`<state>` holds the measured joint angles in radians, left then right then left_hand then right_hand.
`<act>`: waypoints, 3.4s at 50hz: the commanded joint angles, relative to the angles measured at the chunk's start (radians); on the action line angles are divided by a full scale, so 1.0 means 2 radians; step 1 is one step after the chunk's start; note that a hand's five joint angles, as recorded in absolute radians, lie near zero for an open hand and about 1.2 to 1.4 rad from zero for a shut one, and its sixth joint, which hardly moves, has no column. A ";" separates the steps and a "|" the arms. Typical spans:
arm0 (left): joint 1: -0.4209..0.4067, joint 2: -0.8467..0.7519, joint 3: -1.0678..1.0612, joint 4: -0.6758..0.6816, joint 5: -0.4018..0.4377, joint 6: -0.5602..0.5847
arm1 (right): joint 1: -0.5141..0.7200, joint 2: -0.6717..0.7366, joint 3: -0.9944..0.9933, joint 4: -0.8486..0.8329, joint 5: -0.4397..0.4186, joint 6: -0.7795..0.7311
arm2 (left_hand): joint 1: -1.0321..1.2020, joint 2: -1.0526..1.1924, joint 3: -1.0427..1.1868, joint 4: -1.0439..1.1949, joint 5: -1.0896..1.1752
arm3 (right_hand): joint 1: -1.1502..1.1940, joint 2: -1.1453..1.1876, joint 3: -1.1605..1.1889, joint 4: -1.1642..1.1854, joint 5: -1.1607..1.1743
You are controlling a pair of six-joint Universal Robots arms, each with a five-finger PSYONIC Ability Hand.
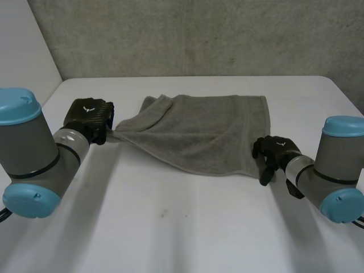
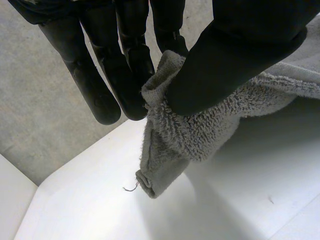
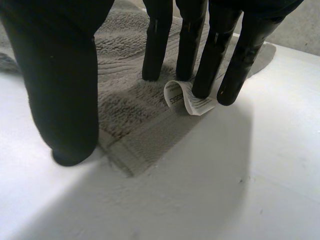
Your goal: Fold the towel.
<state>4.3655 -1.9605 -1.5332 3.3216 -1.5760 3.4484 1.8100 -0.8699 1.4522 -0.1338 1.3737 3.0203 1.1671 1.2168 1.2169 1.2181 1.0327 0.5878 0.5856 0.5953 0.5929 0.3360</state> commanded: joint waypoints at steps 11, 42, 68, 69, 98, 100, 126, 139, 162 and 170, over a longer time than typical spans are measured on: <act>0.001 -0.001 0.001 0.000 0.000 0.000 | 0.002 0.029 -0.064 -0.002 0.001 -0.004 | 0.115 0.090 0.090 0.089 0.095 | 0.055 0.056 0.052 0.053 0.094; -0.016 0.001 -0.077 -0.003 -0.001 -0.005 | -0.008 -0.081 -0.011 0.043 0.009 -0.082 | 0.115 0.090 0.090 0.089 0.095 | 0.404 0.405 0.400 0.402 0.443; -0.016 0.044 -0.124 -0.003 0.009 -0.045 | -0.067 -0.126 0.059 0.040 0.011 -0.151 | -0.365 -0.390 -0.390 -0.391 -0.385 | 0.404 0.405 0.400 0.402 0.443; -0.007 0.044 -0.127 -0.005 0.019 -0.045 | -0.067 -0.125 0.059 0.036 0.011 -0.151 | -0.362 -0.387 -0.387 -0.388 -0.382 | 0.404 0.405 0.400 0.402 0.443; -0.008 0.051 -0.183 0.031 0.112 -0.044 | -0.071 -0.109 0.075 0.032 0.010 -0.150 | -0.436 -0.461 -0.461 -0.461 -0.456 | 0.404 0.405 0.400 0.402 0.443; -0.005 0.048 -0.183 0.043 0.104 -0.044 | -0.071 -0.109 0.075 0.031 0.010 -0.150 | -0.420 -0.445 -0.445 -0.445 -0.440 | 0.404 0.405 0.400 0.402 0.443; 0.012 0.023 -0.214 0.105 0.079 -0.007 | -0.085 -0.110 0.069 0.003 0.045 -0.143 | -0.402 -0.427 -0.427 -0.427 -0.422 | 0.404 0.405 0.400 0.402 0.443; 0.035 0.010 -0.217 0.210 0.070 0.028 | -0.086 -0.118 0.067 0.005 0.048 -0.143 | 0.061 0.036 0.036 0.036 0.041 | 0.404 0.405 0.400 0.402 0.443; 0.047 0.242 0.008 -0.073 0.075 0.077 | -0.080 -0.311 -0.170 0.251 0.046 -0.252 | 0.115 0.090 0.090 0.089 0.095 | 0.404 0.405 0.400 0.402 0.443; 0.046 0.132 0.154 -0.226 0.070 0.088 | -0.067 -0.231 -0.207 0.307 0.050 -0.282 | 0.115 0.090 0.090 0.089 0.095 | 0.404 0.405 0.400 0.402 0.443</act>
<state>4.4603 -1.4974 -1.4749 3.1345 -1.4271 3.6070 1.6495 -1.4848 1.0933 0.3907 1.4666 2.5134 1.1798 1.2171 1.2159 1.2173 1.0339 1.1316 1.3197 1.3132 1.3589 0.9923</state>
